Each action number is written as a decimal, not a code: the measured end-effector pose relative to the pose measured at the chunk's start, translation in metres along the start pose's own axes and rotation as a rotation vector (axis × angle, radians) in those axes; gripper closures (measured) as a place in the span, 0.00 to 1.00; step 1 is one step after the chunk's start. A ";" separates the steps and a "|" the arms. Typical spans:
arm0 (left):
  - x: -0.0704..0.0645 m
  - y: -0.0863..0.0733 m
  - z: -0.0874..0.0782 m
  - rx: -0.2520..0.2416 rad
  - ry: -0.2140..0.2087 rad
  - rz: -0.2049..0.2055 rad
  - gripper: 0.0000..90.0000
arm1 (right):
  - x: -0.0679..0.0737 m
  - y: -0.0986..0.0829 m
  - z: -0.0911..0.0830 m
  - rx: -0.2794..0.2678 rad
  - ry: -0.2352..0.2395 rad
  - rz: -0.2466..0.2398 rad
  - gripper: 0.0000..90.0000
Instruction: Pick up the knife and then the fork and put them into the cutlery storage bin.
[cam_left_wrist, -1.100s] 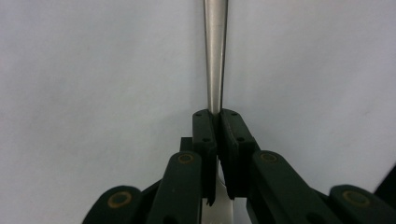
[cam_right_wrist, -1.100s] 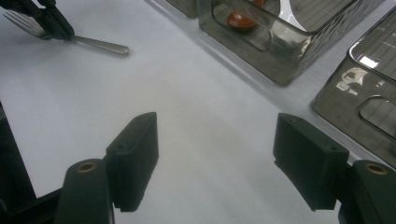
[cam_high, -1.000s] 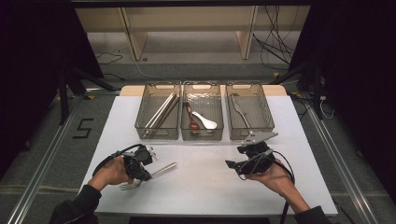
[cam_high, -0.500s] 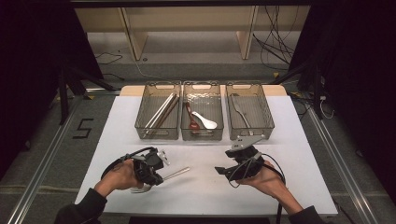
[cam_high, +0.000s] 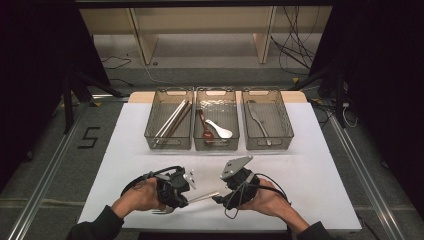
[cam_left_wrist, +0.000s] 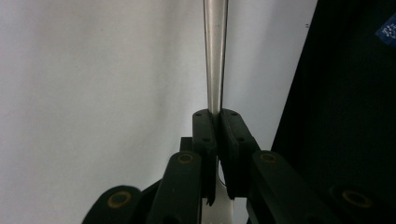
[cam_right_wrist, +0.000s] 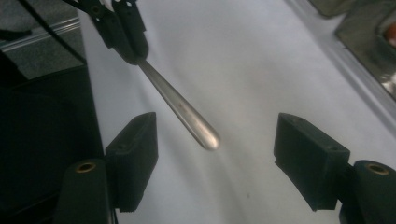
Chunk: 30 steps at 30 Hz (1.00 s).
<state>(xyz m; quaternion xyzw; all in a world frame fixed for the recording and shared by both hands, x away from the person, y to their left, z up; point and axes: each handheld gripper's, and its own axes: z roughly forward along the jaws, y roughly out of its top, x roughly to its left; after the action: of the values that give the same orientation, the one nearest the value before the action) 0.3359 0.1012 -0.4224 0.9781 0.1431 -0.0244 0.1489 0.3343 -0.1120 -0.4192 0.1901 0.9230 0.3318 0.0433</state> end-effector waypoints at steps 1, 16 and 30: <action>-0.001 0.001 0.000 0.000 -0.008 0.007 0.94 | 0.001 0.000 0.003 0.002 0.004 -0.032 0.35; -0.002 0.008 0.002 -0.006 -0.066 0.010 0.94 | 0.024 0.002 0.027 0.088 0.005 -0.184 0.47; -0.003 0.010 0.003 -0.004 -0.107 -0.007 0.94 | 0.034 0.000 0.033 0.109 -0.024 -0.286 0.66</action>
<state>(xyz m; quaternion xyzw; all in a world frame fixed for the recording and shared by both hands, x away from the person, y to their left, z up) 0.3365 0.0902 -0.4219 0.9747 0.1383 -0.0767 0.1582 0.3100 -0.0792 -0.4431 0.0629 0.9567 0.2693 0.0909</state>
